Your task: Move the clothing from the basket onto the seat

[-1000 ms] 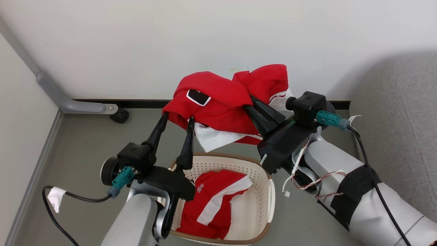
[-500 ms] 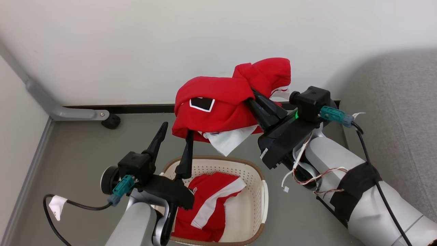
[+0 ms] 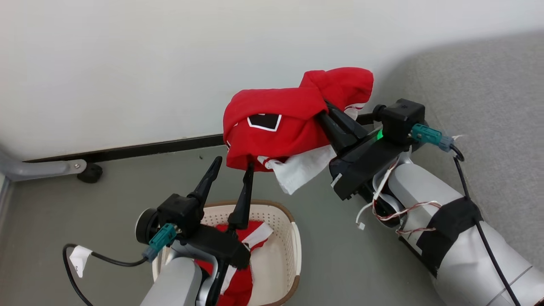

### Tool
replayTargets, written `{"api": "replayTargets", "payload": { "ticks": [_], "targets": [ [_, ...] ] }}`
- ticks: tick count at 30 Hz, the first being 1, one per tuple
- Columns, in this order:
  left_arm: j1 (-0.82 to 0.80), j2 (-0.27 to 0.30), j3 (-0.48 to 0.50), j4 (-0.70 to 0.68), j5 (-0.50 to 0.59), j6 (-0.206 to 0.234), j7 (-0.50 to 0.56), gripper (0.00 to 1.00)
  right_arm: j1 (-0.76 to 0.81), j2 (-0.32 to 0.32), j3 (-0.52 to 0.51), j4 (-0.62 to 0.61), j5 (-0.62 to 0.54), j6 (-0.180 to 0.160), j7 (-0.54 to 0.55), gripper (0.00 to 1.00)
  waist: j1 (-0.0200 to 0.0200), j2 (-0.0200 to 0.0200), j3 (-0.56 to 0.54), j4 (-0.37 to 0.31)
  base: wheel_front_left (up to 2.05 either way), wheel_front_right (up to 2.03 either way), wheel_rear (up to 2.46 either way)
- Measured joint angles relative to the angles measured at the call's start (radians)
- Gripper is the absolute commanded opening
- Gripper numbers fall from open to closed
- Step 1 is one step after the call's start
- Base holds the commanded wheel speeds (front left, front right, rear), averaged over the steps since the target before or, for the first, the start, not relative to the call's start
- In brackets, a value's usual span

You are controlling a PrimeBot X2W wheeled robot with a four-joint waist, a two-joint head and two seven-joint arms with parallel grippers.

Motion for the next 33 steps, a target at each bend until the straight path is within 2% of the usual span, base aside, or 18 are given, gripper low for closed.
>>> {"api": "replayTargets", "payload": {
  "ticks": [9,30,33],
  "targets": [
    [0.0,0.0,-0.001,0.006,0.0,-0.001,0.0,1.0,-0.001,-0.029,-0.077,0.017,-0.017,0.0,0.0,0.0,0.0,0.0001,0.01,-0.139,0.0,0.0,0.0],
    [0.009,0.001,-0.021,-0.002,-0.001,-0.018,0.0,1.0,0.012,-0.038,-0.106,0.017,-0.055,0.0,0.0,0.0,0.0,0.0,0.02,-0.432,0.0,0.0,0.0],
    [0.008,0.005,-0.055,-0.005,-0.001,-0.019,0.0,1.0,0.034,-0.05,-0.129,0.001,-0.059,0.0,0.0,0.0,0.0,0.0,0.019,-0.47,0.0,0.0,0.0]
  ]
}}
